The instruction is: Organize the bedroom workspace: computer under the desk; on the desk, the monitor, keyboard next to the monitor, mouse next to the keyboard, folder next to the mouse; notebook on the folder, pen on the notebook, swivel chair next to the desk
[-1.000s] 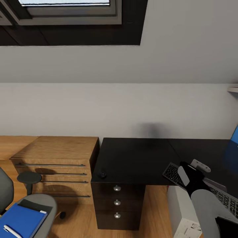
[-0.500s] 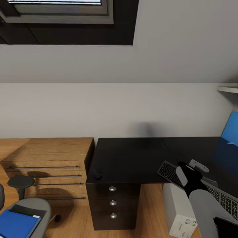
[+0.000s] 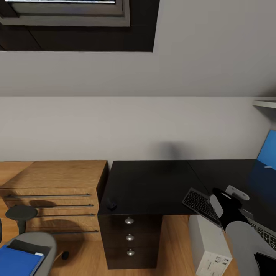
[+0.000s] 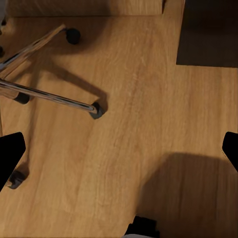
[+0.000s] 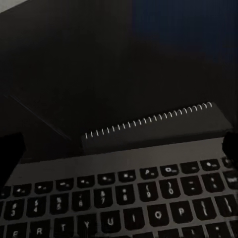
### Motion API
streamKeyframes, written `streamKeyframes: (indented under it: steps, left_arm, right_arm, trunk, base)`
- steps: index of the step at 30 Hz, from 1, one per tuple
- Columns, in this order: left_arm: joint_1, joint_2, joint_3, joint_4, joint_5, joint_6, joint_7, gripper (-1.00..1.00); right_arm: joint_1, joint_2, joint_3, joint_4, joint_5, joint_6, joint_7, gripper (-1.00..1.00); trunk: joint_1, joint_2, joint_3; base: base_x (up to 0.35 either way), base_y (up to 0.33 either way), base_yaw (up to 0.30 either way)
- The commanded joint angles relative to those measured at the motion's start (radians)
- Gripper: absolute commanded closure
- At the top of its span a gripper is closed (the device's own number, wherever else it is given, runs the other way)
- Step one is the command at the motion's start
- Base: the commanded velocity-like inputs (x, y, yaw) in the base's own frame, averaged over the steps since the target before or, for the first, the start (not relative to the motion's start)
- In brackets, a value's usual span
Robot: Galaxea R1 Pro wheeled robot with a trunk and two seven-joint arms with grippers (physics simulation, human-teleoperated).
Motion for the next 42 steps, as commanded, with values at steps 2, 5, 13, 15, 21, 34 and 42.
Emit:
streamKeyframes:
  steps: [2,5,13,15,21,34,42]
  left_arm:
    - [-0.001,0.000,-0.008,0.000,0.007,-0.003,0.006,-1.00]
    - [-0.001,-0.001,-0.008,0.000,0.007,-0.003,0.006,-1.00]
    - [-0.001,-0.002,-0.011,0.000,0.006,-0.002,0.006,-1.00]
    - [-0.001,-0.003,-0.012,0.000,0.006,-0.002,0.006,-1.00]
    - [-0.001,-0.003,-0.013,0.000,0.007,-0.002,0.006,-1.00]
    - [-0.001,-0.003,-0.014,0.000,0.005,-0.002,0.006,-1.00]
    - [-0.001,-0.003,-0.015,0.000,0.004,-0.002,0.006,-1.00]
  right_arm:
    - [0.001,-0.015,0.002,0.004,0.008,-0.004,0.014,-1.00]
    - [0.002,-0.037,0.003,0.020,0.015,-0.012,0.033,-1.00]
    - [0.002,-0.062,-0.001,0.065,0.016,-0.019,0.056,-1.00]
    - [0.002,-0.063,-0.002,0.055,0.016,-0.018,0.056,-1.00]
    - [0.002,-0.063,-0.003,0.043,0.014,-0.018,0.056,-1.00]
    - [0.002,-0.066,-0.004,0.044,0.012,-0.019,0.061,-1.00]
    - [0.002,-0.066,-0.001,0.049,0.017,-0.032,0.085,-1.00]
  trunk:
    - [0.000,-0.001,-0.001]
    - [0.000,-0.001,-0.001]
    - [0.000,-0.001,-0.001]
    - [0.000,-0.001,-0.001]
    - [0.000,-0.001,-0.001]
    - [0.000,-0.001,-0.001]
    - [0.000,-0.001,-0.001]
  base:
    - [0.213,-0.106,0.000]
    - [0.112,-0.056,0.000]
    - [0.022,-0.011,0.000]
    - [0.002,-0.001,0.000]
    - [0.000,0.000,-0.138]
    - [0.000,0.000,-0.255]
    - [0.000,0.000,-0.269]
